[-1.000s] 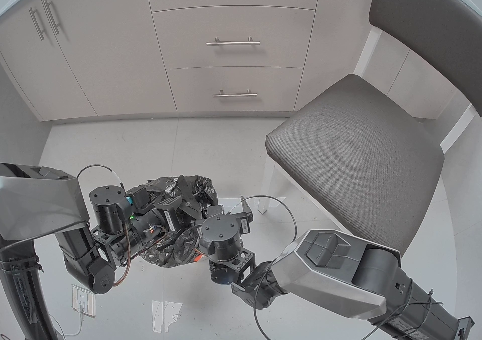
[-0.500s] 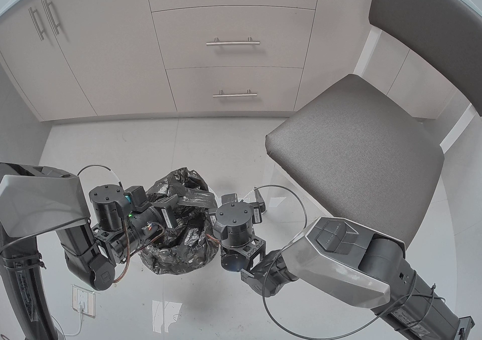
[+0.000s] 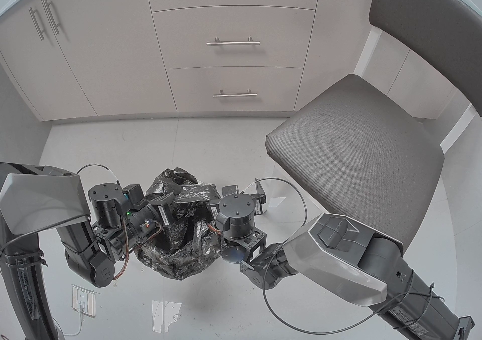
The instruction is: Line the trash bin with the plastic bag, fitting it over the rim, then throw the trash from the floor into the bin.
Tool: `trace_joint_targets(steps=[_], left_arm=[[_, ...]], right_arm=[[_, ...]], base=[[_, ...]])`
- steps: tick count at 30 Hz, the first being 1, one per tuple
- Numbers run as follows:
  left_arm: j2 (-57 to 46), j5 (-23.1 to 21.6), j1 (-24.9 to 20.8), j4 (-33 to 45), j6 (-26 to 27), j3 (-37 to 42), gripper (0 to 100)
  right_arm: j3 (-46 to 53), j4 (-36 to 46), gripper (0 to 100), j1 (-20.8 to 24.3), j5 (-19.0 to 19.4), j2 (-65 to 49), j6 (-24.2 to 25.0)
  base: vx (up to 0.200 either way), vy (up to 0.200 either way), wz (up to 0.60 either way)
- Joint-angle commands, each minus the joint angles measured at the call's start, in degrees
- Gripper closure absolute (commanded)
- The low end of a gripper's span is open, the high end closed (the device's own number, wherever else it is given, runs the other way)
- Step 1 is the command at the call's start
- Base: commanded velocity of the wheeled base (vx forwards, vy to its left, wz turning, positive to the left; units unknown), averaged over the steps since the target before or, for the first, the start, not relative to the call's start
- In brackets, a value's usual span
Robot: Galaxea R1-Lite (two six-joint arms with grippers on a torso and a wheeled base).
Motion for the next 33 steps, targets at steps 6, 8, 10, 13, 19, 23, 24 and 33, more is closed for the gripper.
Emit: trace_joint_targets(steps=[6,8,10,13,19,23,24,33], left_arm=[[-0.17,0.37,-0.44,0.98,0.75,0.14,100],[-0.17,0.55,-0.44,1.33,0.75,0.05,100],[-0.34,1.17,-0.35,1.68,0.75,0.05,100],[-0.43,2.04,-0.44,2.39,0.84,-0.04,100],[-0.78,2.31,-0.53,3.09,0.84,-0.04,100],[-1.31,2.31,-0.44,4.50,0.93,-0.12,0],[-1.31,2.31,-0.44,4.50,0.93,-0.12,0],[-1.31,2.31,0.00,3.97,0.84,-0.39,0]], right_arm=[[-0.11,-0.04,0,0.06,0.02,0.41,-0.02],[-0.11,-0.04,0,0.15,0.02,0.32,-0.02],[-0.02,-0.04,0,0.23,0.02,0.32,-0.02],[-0.02,-0.04,0,0.23,0.02,0.32,-0.02],[-0.11,0.05,0,0.23,0.02,0.41,-0.02],[-0.11,0.05,0,0.23,0.02,0.50,-0.02],[-0.11,0.05,0,0.23,0.02,0.50,-0.02],[-0.19,0.13,0,0.23,0.02,0.50,-0.11]], base=[[0.000,0.000,0.00],[0.000,0.000,0.00],[0.000,0.000,0.00],[0.000,0.000,0.00],[0.000,0.000,0.00],[0.000,0.000,0.00],[0.000,0.000,0.00],[0.000,0.000,0.00]])
